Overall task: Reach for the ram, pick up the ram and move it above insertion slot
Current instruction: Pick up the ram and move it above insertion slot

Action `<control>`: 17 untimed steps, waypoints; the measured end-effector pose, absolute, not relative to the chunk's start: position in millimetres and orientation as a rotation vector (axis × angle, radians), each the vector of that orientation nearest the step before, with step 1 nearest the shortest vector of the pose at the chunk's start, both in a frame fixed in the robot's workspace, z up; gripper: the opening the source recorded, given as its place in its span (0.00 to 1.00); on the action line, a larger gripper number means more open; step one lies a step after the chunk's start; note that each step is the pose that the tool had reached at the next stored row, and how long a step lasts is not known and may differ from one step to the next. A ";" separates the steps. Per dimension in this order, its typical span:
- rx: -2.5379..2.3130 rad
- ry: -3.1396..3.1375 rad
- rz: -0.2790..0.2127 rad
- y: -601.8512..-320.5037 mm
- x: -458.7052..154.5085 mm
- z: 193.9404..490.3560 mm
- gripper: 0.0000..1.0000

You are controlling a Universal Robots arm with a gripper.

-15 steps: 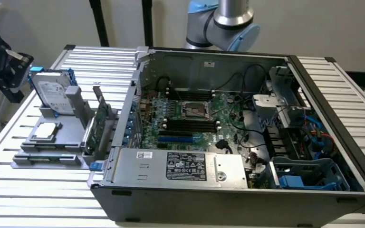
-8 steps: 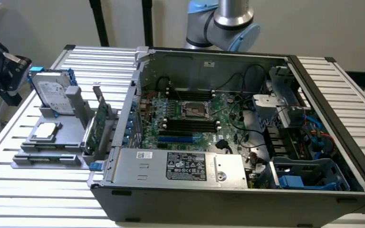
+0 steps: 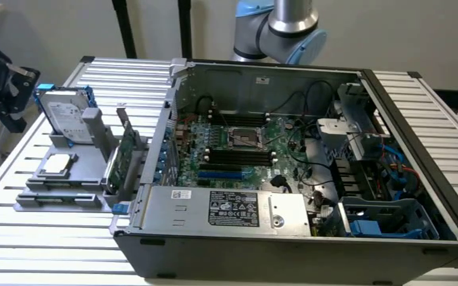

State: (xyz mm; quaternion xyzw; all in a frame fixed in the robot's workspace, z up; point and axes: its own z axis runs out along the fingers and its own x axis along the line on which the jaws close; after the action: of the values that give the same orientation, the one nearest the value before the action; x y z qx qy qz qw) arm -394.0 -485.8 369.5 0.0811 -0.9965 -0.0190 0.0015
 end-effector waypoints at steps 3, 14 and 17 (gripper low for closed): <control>0.339 -3.119 -0.059 -485.8 -393.9 369.5 0.11; 0.649 -3.065 -0.058 -485.8 -393.9 369.5 0.11; 0.731 -3.046 -0.058 -485.8 -393.9 369.5 0.11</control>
State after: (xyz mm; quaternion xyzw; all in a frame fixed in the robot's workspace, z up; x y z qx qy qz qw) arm -393.9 -485.8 369.5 0.2335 -0.9722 -0.0185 0.0044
